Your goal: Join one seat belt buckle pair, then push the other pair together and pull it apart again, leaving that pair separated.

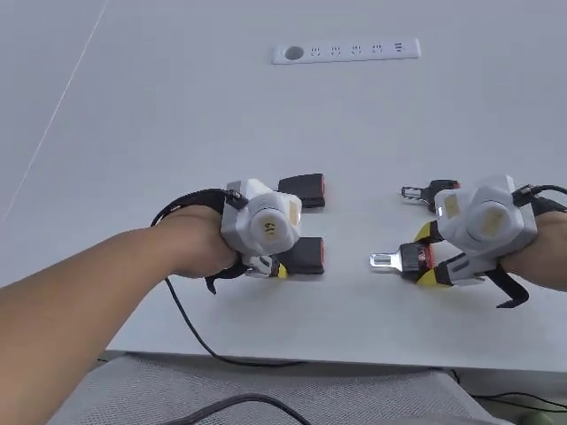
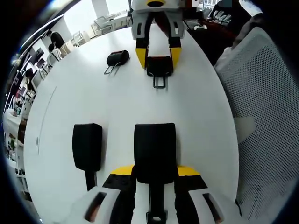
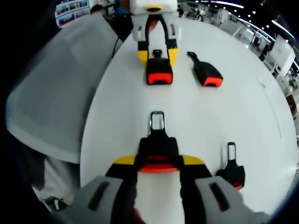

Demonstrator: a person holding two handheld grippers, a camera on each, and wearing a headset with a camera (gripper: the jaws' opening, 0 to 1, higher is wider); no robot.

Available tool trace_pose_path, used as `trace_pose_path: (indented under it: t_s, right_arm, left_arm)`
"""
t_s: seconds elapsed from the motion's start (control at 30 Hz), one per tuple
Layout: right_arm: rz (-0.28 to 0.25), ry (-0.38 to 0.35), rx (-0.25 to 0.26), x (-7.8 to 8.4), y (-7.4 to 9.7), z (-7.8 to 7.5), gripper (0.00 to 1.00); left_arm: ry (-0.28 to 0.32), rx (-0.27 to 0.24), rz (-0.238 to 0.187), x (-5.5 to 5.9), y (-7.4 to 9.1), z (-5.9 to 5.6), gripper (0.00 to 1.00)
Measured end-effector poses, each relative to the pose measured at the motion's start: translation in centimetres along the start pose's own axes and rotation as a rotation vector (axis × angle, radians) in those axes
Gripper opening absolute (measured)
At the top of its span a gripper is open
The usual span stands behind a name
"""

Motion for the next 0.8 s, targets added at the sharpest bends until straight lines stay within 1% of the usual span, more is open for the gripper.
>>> trace_pose_path:
  t_s: [0.2,0.33,0.5,0.7,0.8]
  right_arm:
    - [-0.037,-0.021,0.006,-1.6,-1.1,-0.7,0.36]
    - [-0.05,-0.021,0.01,-2.6,-1.8,-1.1,0.36]
    - [-0.056,-0.024,0.017,-3.2,-2.3,-1.3,0.36]
    - [-0.045,-0.028,0.023,-4.0,-2.8,-1.6,0.35]
    - [-0.046,-0.025,0.023,-4.3,-3.0,-1.6,0.35]
  left_arm:
    - [-0.009,-0.001,0.008,-0.1,0.0,-0.1,0.32]
    - [-0.008,-0.004,0.01,-0.2,0.0,-0.1,0.32]
    - [-0.015,-0.004,0.017,-0.2,0.0,-0.2,0.32]
    - [-0.028,-0.002,0.026,-0.2,-0.1,-0.2,0.32]
    - [-0.023,-0.002,0.026,-0.2,-0.1,-0.1,0.32]
Point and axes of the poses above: the centre of the closed fingertips' face, and the gripper's own axes: y roughly backward along the fingers, z roughly to its left, x roughly out of its underside, the point moved 1 cm from there along y, roughly backward along the fingers, and after that the axes turned 12 degrees about y, right-handed, at the moved point
